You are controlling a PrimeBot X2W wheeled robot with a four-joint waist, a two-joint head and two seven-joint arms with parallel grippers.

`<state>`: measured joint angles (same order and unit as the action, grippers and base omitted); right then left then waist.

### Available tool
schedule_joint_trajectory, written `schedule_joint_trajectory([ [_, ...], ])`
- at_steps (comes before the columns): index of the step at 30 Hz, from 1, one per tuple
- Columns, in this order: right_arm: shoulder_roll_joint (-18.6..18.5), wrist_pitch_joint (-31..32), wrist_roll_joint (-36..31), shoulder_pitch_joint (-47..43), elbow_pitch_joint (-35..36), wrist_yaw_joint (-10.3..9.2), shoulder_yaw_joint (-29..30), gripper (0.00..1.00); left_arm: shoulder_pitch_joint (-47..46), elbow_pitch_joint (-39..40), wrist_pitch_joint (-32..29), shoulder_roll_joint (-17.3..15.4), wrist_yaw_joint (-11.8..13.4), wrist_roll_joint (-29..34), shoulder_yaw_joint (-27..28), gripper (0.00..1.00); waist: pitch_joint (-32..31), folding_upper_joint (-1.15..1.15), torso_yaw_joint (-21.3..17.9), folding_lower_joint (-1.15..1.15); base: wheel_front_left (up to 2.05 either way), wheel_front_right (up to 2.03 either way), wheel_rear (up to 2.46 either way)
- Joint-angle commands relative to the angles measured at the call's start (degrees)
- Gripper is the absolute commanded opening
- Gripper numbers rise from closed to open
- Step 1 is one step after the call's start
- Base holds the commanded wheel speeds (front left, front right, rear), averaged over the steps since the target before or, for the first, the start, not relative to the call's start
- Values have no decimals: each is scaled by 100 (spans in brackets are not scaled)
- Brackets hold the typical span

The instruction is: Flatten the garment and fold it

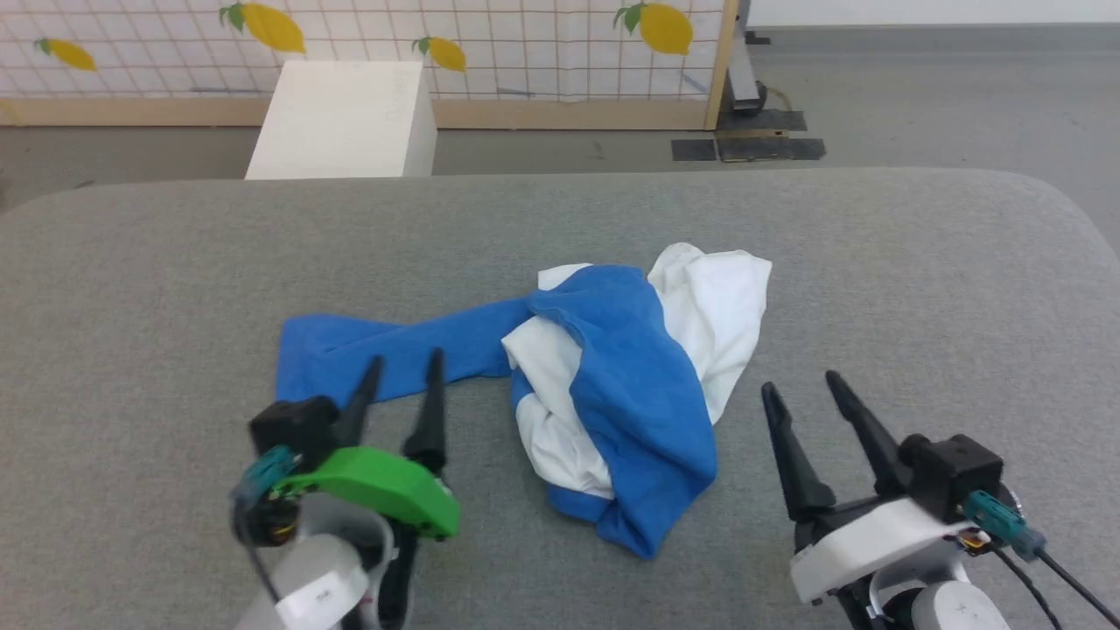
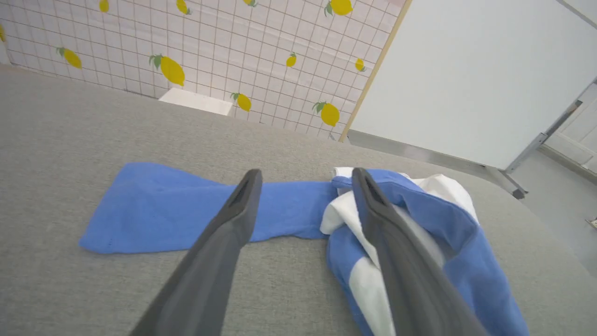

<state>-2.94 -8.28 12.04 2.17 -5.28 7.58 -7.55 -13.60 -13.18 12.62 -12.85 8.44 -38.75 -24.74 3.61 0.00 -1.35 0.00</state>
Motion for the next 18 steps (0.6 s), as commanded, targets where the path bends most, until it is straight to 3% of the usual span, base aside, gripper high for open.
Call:
schedule_joint_trajectory([
  [1,6,126,112,-14,-10,-9,-46,100,133,86,117,-87,45,165,90,100,47,0,66,0,0,0,0],
  [5,6,898,396,66,-141,-9,-241,100,320,489,232,-118,67,683,578,100,194,0,185,0,0,0,0],
  [10,6,2052,700,233,-358,-9,-367,100,583,932,236,156,-153,1320,1194,100,398,0,319,0,0,0,0],
  [14,6,2560,771,400,-378,-9,-489,100,707,1024,237,429,-387,1613,1518,100,499,0,398,0,0,0,0],
  [15,6,2644,780,430,-374,-9,-538,79,726,1017,237,474,-435,1673,1575,100,509,0,408,0,0,0,0],
  [16,6,2711,828,457,-360,-9,-566,29,749,993,237,541,-483,1715,1651,100,521,0,418,0,0,0,0],
  [17,6,2732,848,484,-332,-9,-593,0,764,959,237,584,-530,1742,1696,100,528,0,426,0,0,0,0],
  [18,6,2727,839,514,-291,-9,-608,0,768,931,237,628,-576,1794,1755,100,531,0,432,0,0,0,0],
])
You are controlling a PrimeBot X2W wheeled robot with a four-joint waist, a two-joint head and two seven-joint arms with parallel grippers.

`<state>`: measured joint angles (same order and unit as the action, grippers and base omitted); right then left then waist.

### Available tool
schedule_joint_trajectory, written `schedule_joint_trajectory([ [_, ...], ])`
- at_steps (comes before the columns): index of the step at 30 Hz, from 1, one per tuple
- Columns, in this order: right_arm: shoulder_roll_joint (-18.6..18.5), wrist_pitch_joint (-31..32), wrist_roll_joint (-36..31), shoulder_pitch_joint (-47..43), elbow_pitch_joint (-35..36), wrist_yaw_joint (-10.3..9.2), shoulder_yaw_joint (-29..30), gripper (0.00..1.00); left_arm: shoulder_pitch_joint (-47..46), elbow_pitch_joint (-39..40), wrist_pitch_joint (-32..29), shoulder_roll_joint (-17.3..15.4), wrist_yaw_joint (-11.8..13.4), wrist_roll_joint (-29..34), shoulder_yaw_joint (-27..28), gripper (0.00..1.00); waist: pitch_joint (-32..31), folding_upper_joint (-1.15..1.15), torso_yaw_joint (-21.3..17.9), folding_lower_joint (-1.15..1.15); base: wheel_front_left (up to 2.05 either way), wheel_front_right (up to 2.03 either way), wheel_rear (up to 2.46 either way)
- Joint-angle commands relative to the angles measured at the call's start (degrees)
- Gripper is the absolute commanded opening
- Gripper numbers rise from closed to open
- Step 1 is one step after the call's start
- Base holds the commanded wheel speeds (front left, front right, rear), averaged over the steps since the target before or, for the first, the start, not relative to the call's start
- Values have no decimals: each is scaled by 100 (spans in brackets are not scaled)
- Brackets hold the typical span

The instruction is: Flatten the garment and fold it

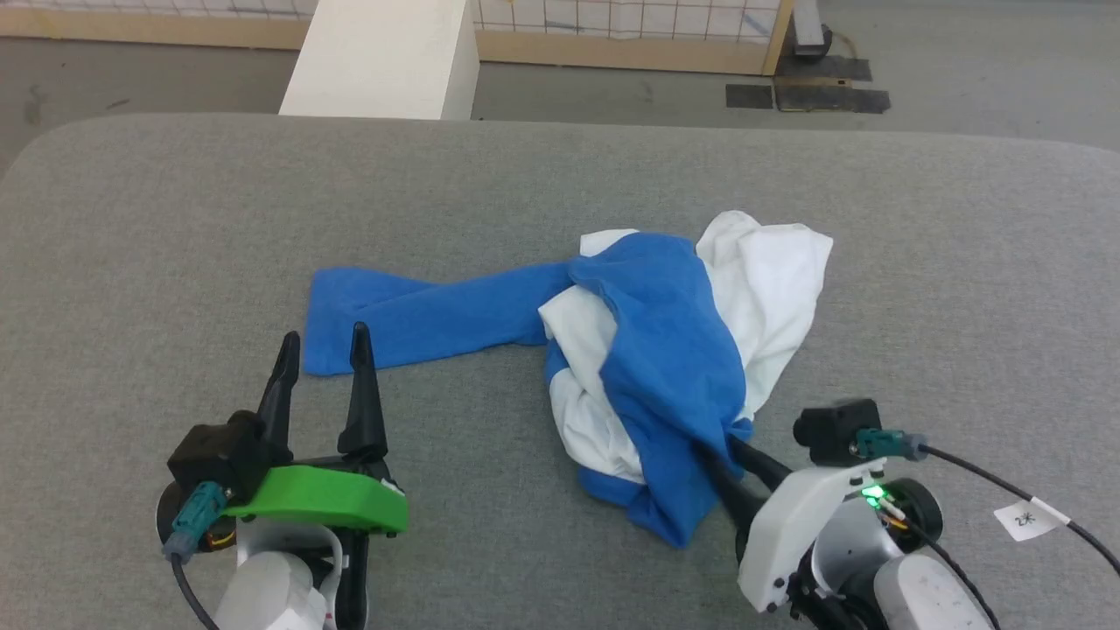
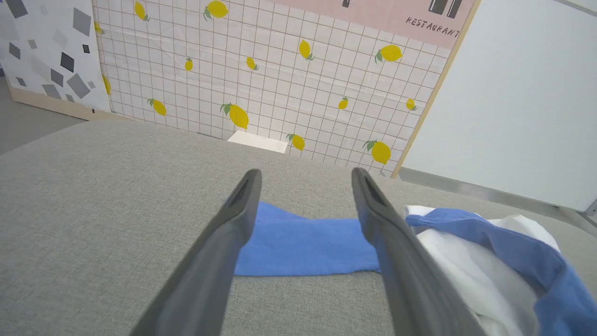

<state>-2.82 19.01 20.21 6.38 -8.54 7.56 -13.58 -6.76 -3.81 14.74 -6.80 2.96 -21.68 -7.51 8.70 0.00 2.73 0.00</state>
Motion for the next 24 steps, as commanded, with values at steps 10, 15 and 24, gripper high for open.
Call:
schedule_joint_trajectory([
  [10,-6,-1886,292,134,907,-8,843,0,145,-222,25,280,-350,324,477,100,-168,0,-119,0,0,0,0],
  [15,-6,-2252,165,-174,950,-8,2213,0,202,-263,26,331,-432,410,569,100,-293,0,-230,0,0,0,0],
  [24,-6,-1148,-330,-467,-233,-8,4469,0,259,-410,26,375,-526,453,586,100,-423,0,-395,0,0,0,0],
])
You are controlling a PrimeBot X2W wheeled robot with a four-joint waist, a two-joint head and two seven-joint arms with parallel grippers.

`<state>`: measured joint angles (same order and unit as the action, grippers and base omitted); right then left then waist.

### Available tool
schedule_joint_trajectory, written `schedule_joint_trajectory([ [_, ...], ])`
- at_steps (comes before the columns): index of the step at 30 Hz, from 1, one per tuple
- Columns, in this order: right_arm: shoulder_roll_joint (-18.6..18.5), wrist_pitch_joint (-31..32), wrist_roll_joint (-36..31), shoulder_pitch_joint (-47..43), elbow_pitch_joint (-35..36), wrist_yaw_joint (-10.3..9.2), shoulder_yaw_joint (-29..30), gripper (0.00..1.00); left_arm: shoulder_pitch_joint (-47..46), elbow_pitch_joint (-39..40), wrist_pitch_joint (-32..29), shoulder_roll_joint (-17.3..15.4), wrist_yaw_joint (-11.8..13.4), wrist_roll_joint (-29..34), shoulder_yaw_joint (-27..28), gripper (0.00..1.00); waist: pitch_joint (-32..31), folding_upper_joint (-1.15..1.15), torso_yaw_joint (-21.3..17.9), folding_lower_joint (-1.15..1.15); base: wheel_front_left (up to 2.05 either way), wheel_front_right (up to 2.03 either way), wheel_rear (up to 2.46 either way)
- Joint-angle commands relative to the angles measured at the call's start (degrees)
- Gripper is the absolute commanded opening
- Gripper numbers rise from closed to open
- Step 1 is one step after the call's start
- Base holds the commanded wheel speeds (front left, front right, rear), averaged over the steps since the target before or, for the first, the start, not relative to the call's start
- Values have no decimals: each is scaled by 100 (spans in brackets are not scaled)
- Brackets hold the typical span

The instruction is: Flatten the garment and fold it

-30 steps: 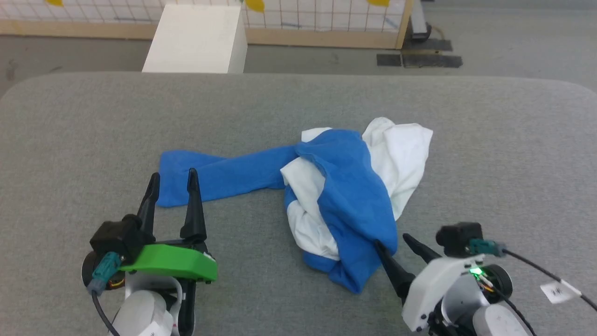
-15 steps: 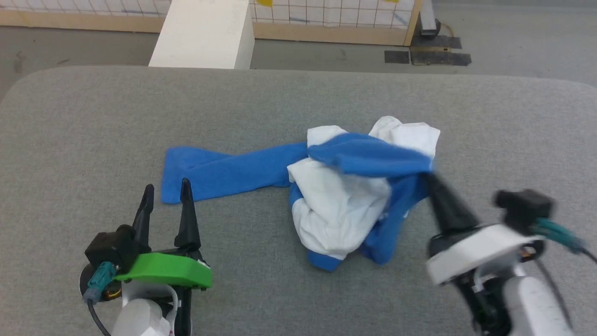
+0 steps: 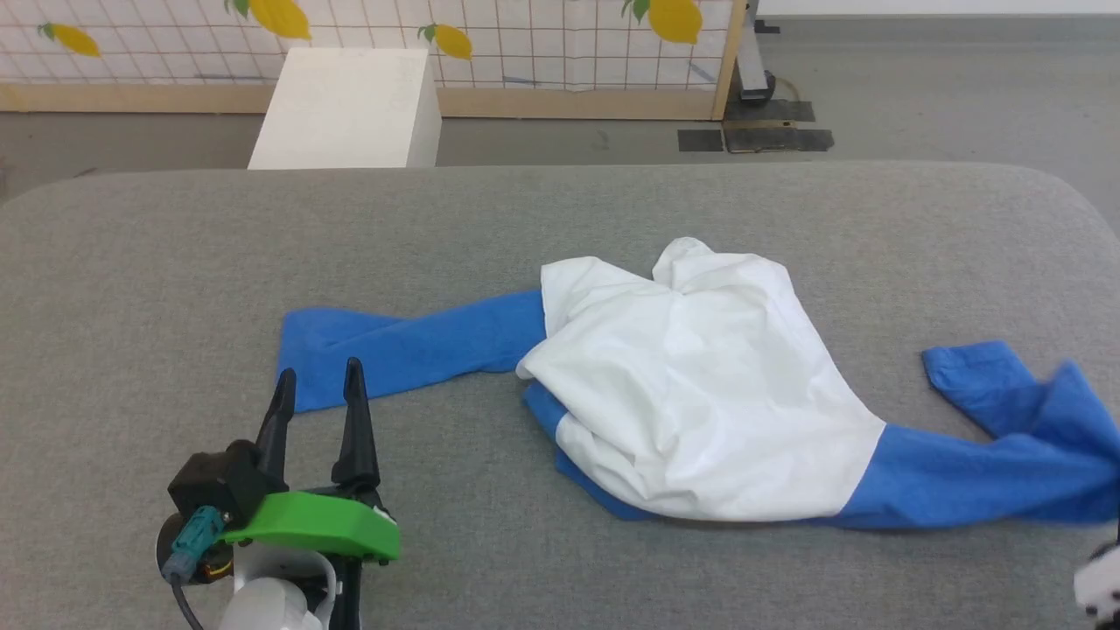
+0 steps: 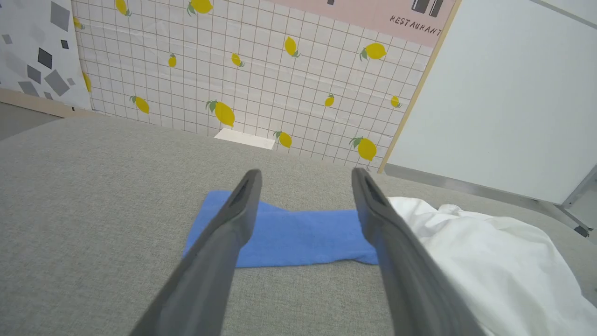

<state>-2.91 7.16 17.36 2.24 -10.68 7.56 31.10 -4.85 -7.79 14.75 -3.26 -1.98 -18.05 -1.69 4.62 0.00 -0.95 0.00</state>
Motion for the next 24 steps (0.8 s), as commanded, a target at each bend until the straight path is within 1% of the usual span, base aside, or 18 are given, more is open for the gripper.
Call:
schedule_joint_trajectory([
  [1,3,345,-149,-73,-191,-8,86,0,62,-43,25,23,-45,86,-9,100,-15,0,-44,0,0,0,0],
  [3,3,737,-222,-60,-356,-8,48,0,41,-83,25,27,-53,86,-25,100,-3,0,-74,0,0,0,0],
  [4,3,818,-248,-48,-361,-8,-15,36,33,-100,25,28,-55,78,-32,100,8,0,-91,0,0,0,0],
  [5,3,878,-218,-32,-356,-8,-114,100,21,-123,25,30,-58,64,-45,100,21,0,-110,0,0,0,0],
  [8,3,912,-73,-69,-195,-8,-546,100,-16,-240,25,33,-57,1,-105,100,58,0,-163,0,0,0,0],
  [12,3,959,150,-274,180,-8,-1316,100,-166,-492,25,36,2,-50,-286,100,119,0,-253,0,0,0,0],
  [16,3,1322,378,-564,556,-8,-2039,100,-484,-865,-116,37,112,-153,-531,100,187,0,-365,0,0,0,0],
  [20,3,1364,405,-702,1085,-8,-2493,100,-860,-1236,-530,37,249,-279,-752,100,309,0,-533,0,0,0,0],
  [24,3,998,267,-657,1552,-8,-2840,100,-1204,-1666,-1232,37,336,-377,-979,100,457,0,-698,0,0,0,0],
])
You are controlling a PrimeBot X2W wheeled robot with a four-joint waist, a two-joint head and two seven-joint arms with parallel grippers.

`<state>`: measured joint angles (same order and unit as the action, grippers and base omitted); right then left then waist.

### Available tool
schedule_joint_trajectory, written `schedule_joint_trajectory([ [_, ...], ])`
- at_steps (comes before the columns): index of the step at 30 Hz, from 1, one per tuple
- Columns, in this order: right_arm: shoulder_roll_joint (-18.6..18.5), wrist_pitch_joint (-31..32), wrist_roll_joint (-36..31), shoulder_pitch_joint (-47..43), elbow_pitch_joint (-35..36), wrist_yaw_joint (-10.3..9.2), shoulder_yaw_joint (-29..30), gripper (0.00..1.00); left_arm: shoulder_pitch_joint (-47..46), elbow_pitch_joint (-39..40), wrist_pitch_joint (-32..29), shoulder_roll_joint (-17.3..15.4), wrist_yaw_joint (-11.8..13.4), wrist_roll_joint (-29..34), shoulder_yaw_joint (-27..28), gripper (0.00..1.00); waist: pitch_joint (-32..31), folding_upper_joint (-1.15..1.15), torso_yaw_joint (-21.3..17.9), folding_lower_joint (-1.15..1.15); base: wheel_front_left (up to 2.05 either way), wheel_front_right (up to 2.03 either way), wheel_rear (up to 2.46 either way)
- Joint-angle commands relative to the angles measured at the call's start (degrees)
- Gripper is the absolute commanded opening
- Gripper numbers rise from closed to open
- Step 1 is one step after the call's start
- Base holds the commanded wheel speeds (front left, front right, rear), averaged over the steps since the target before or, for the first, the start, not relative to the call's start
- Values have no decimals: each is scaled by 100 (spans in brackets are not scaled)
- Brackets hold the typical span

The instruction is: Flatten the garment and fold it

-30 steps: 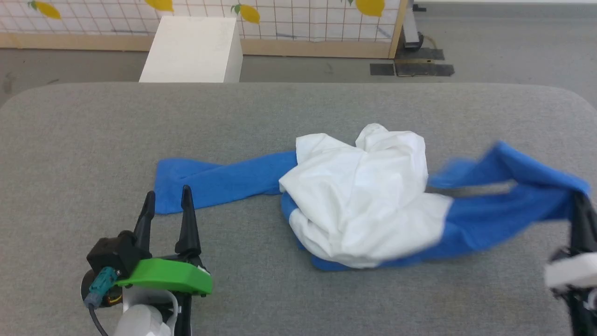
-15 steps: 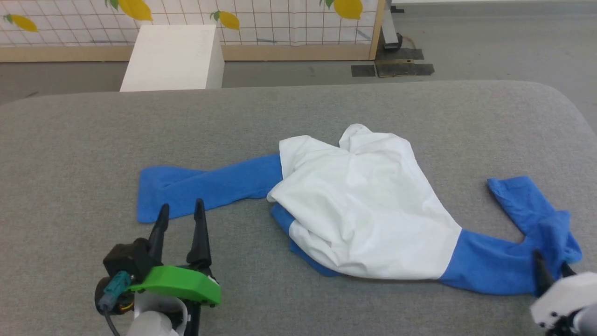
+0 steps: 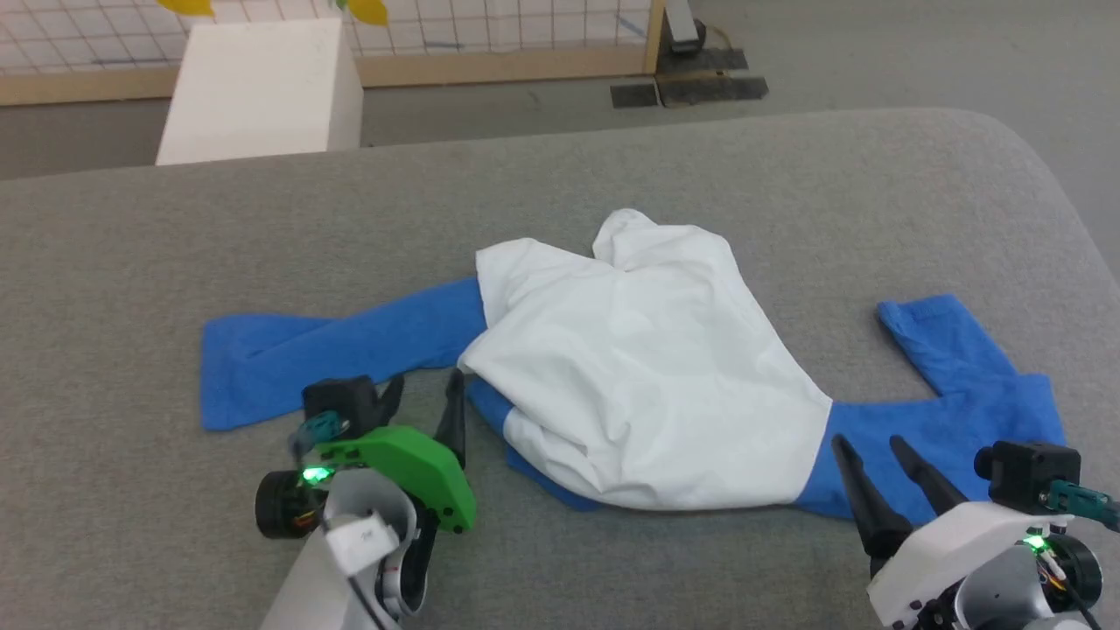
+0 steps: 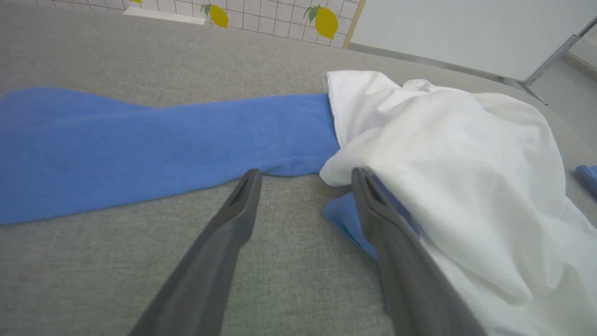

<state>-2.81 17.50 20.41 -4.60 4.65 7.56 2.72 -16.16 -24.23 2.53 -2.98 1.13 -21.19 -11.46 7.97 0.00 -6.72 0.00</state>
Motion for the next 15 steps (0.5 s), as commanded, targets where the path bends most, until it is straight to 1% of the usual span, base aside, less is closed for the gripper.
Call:
schedule_joint_trajectory([
  [1,-7,-142,-82,45,76,-8,-48,100,-167,-136,-209,10,48,-80,-48,100,162,0,-161,0,0,0,0],
  [5,-7,-385,-109,107,96,-8,-141,100,-448,-502,-978,10,132,-145,-203,100,256,0,-270,0,0,0,0],
  [9,-7,-453,-125,131,56,-8,-194,100,-637,-714,-1632,10,120,-226,-381,100,279,0,-298,0,0,0,0],
  [11,-7,-456,-129,139,36,-8,-216,100,-681,-781,-1989,10,42,-280,-514,100,257,0,-278,0,0,0,0],
  [13,-7,-460,-111,140,17,-8,-229,100,-679,-788,-2302,10,-122,-409,-678,100,202,0,-233,0,0,0,0],
  [14,-7,-457,-109,135,11,-8,-237,100,-664,-762,-2427,10,-227,-489,-767,46,171,0,-205,0,0,0,0],
  [15,-7,-452,-119,132,9,-8,-239,100,-648,-730,-2491,10,-304,-550,-831,35,142,0,-176,0,0,0,0],
])
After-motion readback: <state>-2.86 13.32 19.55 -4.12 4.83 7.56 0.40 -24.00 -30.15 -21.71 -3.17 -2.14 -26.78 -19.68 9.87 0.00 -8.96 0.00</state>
